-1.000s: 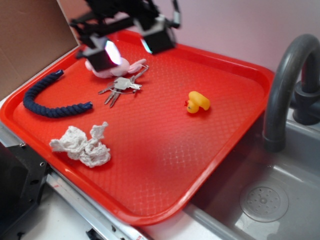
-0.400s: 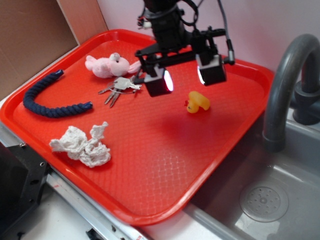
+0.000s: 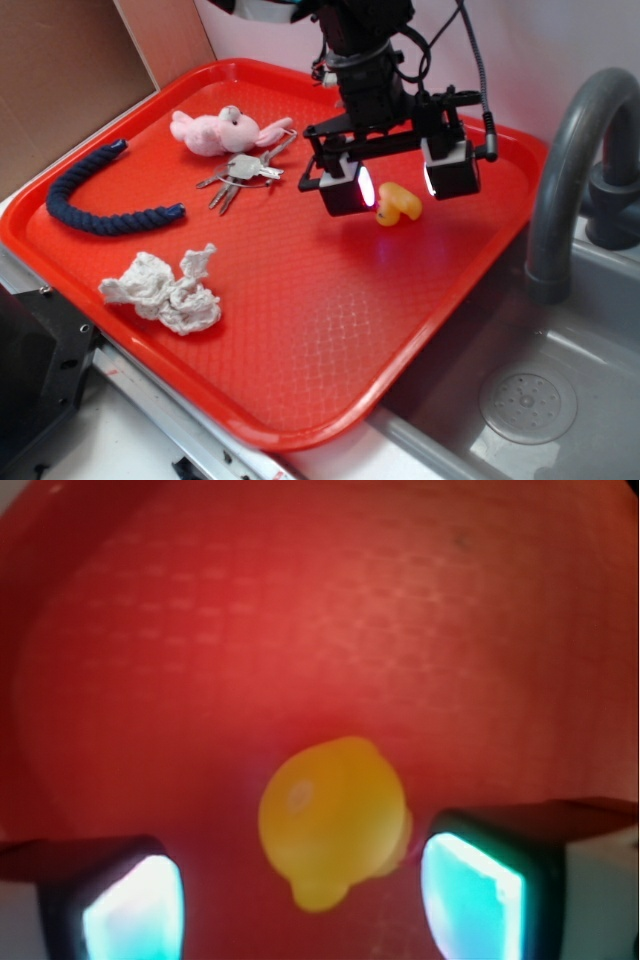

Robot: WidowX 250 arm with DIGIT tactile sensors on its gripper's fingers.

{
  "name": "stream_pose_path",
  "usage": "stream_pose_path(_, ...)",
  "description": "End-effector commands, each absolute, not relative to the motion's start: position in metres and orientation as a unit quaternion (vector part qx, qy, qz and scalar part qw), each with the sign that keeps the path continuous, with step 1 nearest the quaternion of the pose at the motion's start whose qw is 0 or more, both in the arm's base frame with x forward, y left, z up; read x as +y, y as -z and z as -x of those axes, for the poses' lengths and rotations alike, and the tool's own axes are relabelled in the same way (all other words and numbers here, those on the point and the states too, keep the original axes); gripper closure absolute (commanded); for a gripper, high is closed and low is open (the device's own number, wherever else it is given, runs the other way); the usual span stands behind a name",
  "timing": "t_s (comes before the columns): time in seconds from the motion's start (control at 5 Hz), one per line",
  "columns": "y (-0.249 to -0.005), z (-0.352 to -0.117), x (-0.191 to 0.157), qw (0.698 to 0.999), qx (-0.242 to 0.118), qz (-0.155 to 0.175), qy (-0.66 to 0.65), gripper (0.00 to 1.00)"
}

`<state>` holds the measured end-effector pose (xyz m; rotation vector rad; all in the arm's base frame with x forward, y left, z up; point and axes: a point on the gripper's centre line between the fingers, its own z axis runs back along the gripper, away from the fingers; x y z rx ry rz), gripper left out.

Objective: Grab the yellow duck.

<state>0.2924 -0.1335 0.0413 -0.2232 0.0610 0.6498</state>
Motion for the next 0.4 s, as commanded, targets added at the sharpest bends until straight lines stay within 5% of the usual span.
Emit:
stream_pose_path(0.0,-0.0487,-0.3045,-0.1287,0.94,0.026,0.106,-0.323,0.0)
stream_pose_path(0.2,-0.0429,-0.3061,-0.1273,0.937,0.028,0.083,-0.338,0.0)
